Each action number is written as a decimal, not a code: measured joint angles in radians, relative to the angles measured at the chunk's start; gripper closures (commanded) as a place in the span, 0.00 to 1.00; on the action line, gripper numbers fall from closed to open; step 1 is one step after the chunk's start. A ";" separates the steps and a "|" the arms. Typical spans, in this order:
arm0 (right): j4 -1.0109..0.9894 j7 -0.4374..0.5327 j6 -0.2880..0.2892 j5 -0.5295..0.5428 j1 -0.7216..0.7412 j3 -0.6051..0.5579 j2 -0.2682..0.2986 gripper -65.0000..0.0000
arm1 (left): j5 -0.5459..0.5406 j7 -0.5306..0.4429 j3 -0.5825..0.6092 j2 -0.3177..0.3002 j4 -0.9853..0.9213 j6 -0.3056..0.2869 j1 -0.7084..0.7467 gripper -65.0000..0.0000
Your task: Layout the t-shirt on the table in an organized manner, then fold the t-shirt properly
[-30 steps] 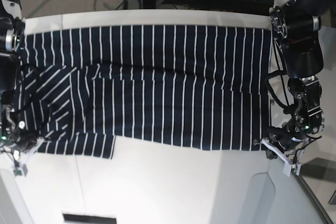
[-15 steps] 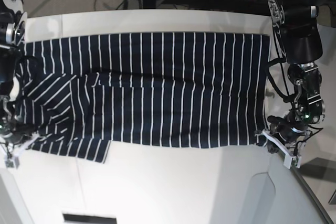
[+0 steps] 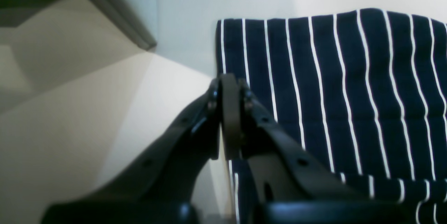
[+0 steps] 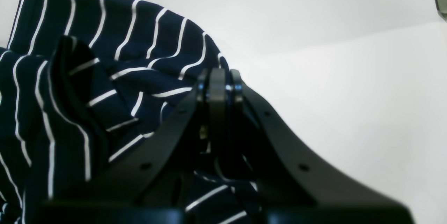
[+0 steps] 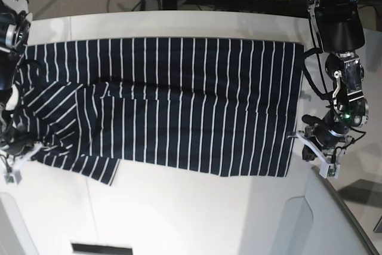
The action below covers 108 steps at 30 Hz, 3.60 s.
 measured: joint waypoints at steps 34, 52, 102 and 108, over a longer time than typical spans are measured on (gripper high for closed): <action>0.200 -0.099 0.002 -0.001 -0.174 0.002 -0.016 1.00 | -0.016 -0.060 0.086 0.113 0.151 -0.002 0.441 1.00; 0.289 -0.102 0.002 0.002 -0.252 0.000 -0.043 1.00 | 0.003 0.099 -0.183 0.108 0.279 -0.003 0.297 0.89; 0.290 -0.103 0.009 0.000 -0.251 -0.002 -0.041 1.00 | -0.030 -0.428 -0.010 -0.016 -0.956 0.043 -0.318 1.00; 0.290 -0.104 0.009 0.000 -0.246 -0.002 -0.041 1.00 | -0.013 -0.368 -0.010 -0.010 -0.876 0.048 -0.305 1.00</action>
